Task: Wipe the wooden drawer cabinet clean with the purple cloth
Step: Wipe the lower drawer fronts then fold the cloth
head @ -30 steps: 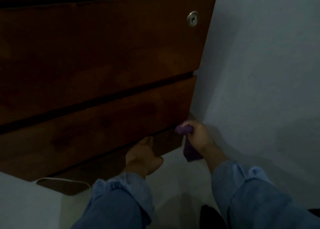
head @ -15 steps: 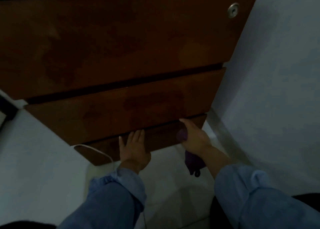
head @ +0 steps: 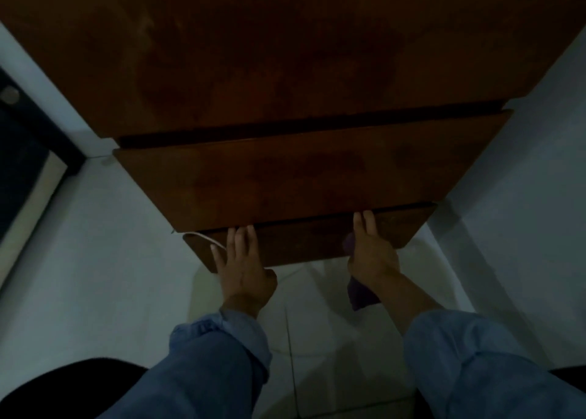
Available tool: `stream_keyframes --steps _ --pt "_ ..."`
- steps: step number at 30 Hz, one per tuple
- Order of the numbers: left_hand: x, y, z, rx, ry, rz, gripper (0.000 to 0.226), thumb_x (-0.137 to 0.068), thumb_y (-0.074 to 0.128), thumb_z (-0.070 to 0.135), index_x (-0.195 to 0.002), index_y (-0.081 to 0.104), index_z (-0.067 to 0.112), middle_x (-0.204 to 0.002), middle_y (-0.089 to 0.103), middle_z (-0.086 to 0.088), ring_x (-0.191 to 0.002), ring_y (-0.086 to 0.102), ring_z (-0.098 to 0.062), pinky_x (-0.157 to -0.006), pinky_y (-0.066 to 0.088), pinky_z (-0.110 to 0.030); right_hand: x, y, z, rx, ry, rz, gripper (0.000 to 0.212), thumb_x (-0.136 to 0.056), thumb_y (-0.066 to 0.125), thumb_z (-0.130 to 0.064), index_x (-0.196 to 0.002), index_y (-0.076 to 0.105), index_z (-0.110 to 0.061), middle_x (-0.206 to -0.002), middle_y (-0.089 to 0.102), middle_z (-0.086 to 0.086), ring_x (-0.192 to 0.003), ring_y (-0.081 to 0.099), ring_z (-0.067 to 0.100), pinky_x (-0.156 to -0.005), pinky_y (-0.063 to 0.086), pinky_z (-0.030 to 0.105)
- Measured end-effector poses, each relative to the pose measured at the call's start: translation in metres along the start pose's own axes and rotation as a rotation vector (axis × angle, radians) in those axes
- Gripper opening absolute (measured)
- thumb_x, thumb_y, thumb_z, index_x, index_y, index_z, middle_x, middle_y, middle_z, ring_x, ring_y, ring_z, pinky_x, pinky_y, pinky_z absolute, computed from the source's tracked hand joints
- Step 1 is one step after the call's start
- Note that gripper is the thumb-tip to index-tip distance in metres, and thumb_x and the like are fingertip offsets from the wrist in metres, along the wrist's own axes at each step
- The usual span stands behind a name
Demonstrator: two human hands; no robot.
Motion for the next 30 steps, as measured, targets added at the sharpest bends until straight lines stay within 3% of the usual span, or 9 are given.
stream_keyframes --steps 3,6,14,18,30 --pt "-0.004 0.0 0.0 0.018 -0.01 0.032 0.091 -0.075 0.054 0.047 -0.149 0.011 0.014 -0.151 0.016 -0.01 -0.144 0.004 -0.03 -0.114 0.015 -0.053 0.0 0.003 0.001 0.047 0.007 -0.002 0.092 -0.086 0.058 -0.016 -0.15 -0.008 -0.022 -0.158 -0.018 -0.003 -0.086 0.06 0.025 -0.066 0.046 0.028" --pt "-0.003 -0.002 0.0 -0.012 -0.016 0.035 0.093 -0.067 0.041 0.055 -0.147 0.015 0.016 -0.147 0.017 -0.01 -0.142 0.007 -0.03 -0.108 0.021 -0.051 0.001 0.005 0.0 0.058 0.029 -0.004 0.093 -0.086 0.058 -0.017 -0.15 -0.009 -0.023 -0.157 -0.02 -0.005 -0.08 0.057 0.024 -0.064 0.044 0.028" --pt "-0.004 -0.016 -0.004 -0.054 0.008 0.026 0.078 -0.076 0.048 0.06 -0.142 0.026 0.023 -0.139 0.022 -0.005 -0.137 0.017 -0.023 -0.103 0.025 -0.048 -0.001 -0.001 -0.004 0.112 0.018 -0.041 0.091 -0.086 0.06 -0.024 -0.151 -0.004 -0.02 -0.158 -0.016 -0.004 -0.098 0.06 0.028 -0.073 0.047 0.029" --pt "-0.005 -0.023 -0.005 -0.048 -0.021 0.002 0.074 -0.077 0.045 0.06 -0.141 0.032 0.026 -0.133 0.027 -0.004 -0.132 0.025 -0.023 -0.103 0.025 -0.049 0.001 -0.007 -0.005 0.134 -0.012 -0.052 0.089 -0.087 0.059 -0.031 -0.151 -0.002 -0.018 -0.159 -0.011 -0.002 -0.117 0.052 0.029 -0.092 0.046 0.034" --pt "-0.007 -0.037 0.001 -0.106 -0.055 -0.003 0.062 -0.085 0.034 0.061 -0.134 0.045 0.024 -0.121 0.037 -0.005 -0.116 0.036 -0.026 -0.098 0.026 -0.046 -0.006 -0.014 -0.004 0.251 -0.023 -0.107 0.075 -0.093 0.047 -0.022 -0.15 -0.001 -0.017 -0.159 -0.009 -0.002 -0.126 0.046 0.028 -0.092 0.047 0.036"
Point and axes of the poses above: each hand's wrist, its own x-axis away from the middle knuckle, its own y-axis out of the palm, z = x × y, the point moved 6 cm from there along -x, towards the middle knuckle
